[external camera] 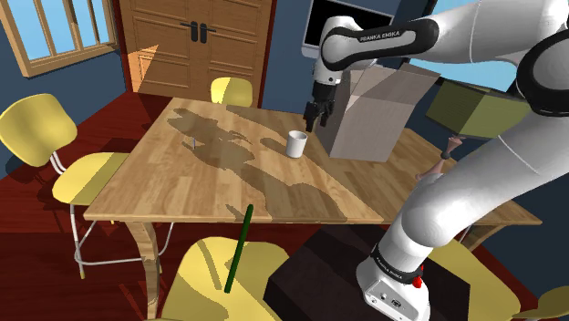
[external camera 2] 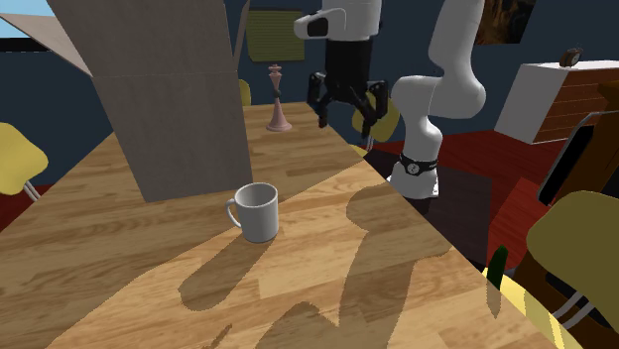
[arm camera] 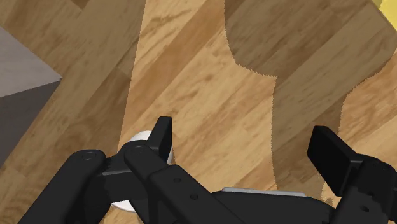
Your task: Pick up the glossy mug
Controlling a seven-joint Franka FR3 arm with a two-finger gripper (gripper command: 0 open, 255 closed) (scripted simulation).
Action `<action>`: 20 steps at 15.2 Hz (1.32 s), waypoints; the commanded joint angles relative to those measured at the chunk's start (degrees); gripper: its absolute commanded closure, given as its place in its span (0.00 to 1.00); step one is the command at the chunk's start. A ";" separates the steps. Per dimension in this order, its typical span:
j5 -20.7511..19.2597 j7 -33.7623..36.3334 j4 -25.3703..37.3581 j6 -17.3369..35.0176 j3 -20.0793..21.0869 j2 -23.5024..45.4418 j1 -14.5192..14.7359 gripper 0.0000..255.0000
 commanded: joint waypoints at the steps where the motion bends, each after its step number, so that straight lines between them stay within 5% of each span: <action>1: -0.09 -1.44 1.76 2.54 -0.90 4.44 -0.07 0.00; 13: 2.61 -10.23 18.54 11.15 -4.02 31.17 -2.01 0.00; 20: 3.21 -10.58 17.33 15.44 -3.88 34.35 -2.36 0.00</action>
